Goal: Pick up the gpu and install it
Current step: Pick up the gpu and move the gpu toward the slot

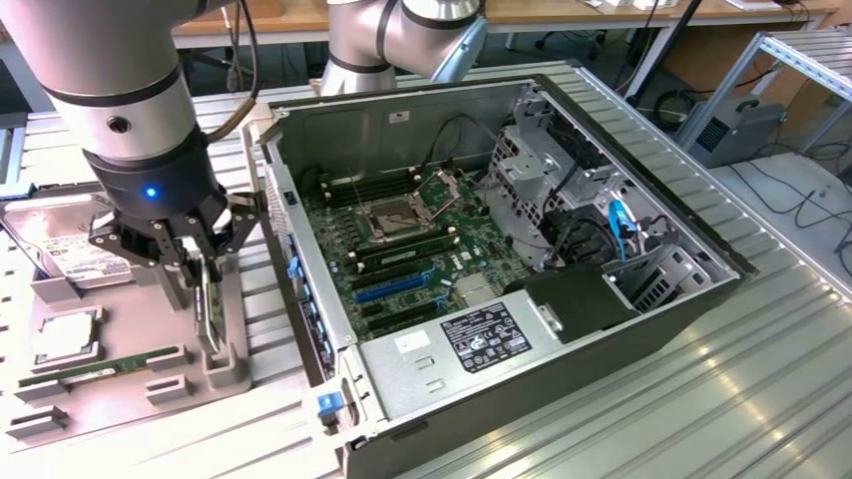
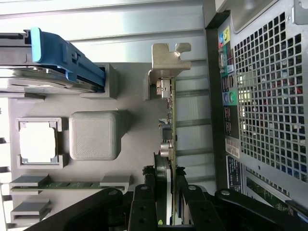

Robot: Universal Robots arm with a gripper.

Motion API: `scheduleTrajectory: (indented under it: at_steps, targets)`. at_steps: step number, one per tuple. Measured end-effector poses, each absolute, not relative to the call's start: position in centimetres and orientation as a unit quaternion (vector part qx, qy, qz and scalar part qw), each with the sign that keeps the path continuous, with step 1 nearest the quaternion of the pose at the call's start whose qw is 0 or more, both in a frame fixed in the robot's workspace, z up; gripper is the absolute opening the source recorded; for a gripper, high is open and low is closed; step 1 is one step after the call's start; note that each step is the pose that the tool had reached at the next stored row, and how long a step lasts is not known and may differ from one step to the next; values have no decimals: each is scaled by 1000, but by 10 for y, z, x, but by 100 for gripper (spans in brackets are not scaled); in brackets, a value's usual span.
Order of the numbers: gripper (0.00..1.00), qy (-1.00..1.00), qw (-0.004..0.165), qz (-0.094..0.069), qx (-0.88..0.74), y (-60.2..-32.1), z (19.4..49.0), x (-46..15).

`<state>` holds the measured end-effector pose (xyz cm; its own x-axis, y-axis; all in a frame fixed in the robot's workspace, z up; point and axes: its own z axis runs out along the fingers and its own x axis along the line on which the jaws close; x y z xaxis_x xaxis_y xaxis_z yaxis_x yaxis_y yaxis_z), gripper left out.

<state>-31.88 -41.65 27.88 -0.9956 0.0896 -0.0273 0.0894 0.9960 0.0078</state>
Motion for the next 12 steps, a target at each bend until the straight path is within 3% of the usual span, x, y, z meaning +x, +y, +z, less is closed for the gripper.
scheduleTrajectory:
  at_steps: [12]
  targets:
    - [27, 999, 14, 3, 45, -416, 282, -319]
